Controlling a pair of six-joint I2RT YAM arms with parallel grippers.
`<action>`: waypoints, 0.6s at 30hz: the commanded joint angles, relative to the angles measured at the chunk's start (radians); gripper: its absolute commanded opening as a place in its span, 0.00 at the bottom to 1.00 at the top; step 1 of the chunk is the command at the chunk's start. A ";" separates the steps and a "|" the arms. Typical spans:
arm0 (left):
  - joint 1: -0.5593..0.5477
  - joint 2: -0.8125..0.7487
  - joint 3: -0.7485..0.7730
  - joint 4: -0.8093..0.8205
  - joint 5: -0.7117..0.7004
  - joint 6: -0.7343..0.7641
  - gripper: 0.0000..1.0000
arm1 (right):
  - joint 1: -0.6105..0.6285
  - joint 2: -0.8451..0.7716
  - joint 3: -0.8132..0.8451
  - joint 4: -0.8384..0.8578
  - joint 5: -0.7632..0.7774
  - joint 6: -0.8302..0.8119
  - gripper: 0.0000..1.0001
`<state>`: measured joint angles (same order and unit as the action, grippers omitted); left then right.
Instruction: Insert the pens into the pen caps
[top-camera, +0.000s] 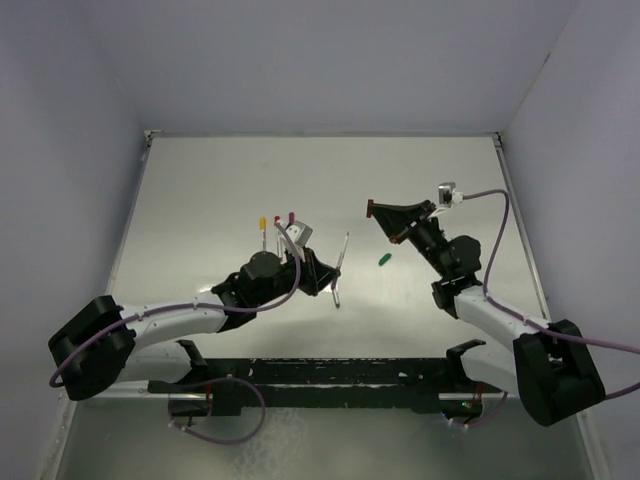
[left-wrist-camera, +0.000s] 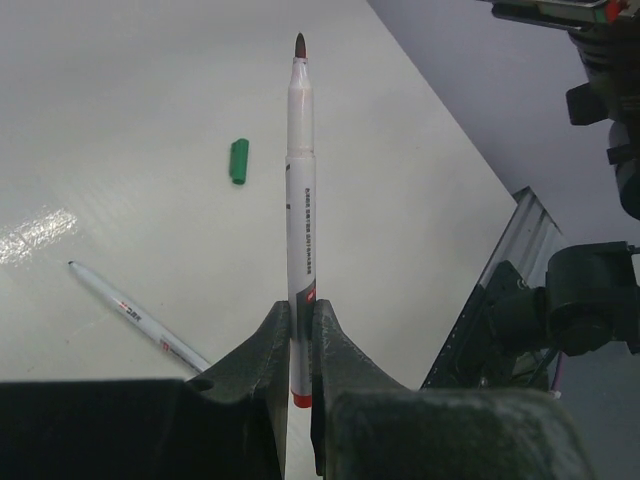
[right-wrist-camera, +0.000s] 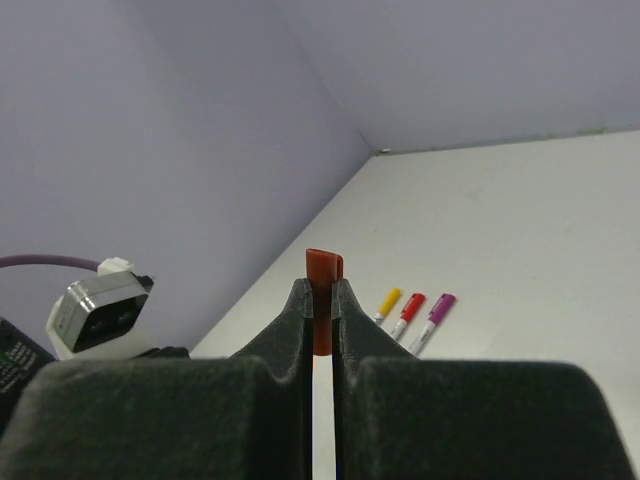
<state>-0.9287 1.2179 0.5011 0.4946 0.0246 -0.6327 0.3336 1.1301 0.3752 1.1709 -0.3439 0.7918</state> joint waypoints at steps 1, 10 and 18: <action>0.002 -0.019 -0.043 0.294 0.058 -0.021 0.00 | 0.038 0.013 0.014 0.179 -0.023 0.045 0.00; 0.002 0.020 -0.084 0.497 0.089 -0.025 0.00 | 0.095 0.055 0.040 0.262 -0.023 0.072 0.00; 0.001 0.020 -0.074 0.490 0.089 -0.014 0.00 | 0.114 0.096 0.040 0.332 -0.012 0.110 0.00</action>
<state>-0.9287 1.2362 0.4179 0.9112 0.0959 -0.6460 0.4370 1.2201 0.3771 1.3853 -0.3576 0.8787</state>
